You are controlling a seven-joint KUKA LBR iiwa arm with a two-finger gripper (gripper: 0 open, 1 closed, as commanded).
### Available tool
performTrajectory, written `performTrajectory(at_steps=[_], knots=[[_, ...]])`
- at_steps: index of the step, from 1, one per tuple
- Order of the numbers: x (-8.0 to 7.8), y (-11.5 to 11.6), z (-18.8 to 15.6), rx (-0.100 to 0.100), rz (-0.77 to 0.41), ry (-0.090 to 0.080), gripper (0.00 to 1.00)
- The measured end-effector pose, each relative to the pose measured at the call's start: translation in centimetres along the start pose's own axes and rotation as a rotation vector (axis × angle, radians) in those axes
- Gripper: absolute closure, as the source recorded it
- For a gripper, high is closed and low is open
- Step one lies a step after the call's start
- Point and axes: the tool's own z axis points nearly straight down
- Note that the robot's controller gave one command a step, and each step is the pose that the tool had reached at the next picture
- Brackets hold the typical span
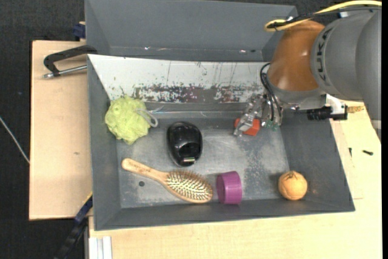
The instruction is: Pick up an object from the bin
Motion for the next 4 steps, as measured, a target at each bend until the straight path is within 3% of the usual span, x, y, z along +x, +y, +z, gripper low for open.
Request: performTrajectory(at_steps=[1,2,3,4], knots=[[0.1,0.0,-0.2,0.0,0.017,0.003,1.0],[-0.3,0.1,-2.9,0.005,-0.001,0.021,1.0],[-0.3,0.2,-7.1,0.005,0.016,0.021,1.0],[-0.6,0.3,-9.0,0.006,-0.002,0.021,1.0]])
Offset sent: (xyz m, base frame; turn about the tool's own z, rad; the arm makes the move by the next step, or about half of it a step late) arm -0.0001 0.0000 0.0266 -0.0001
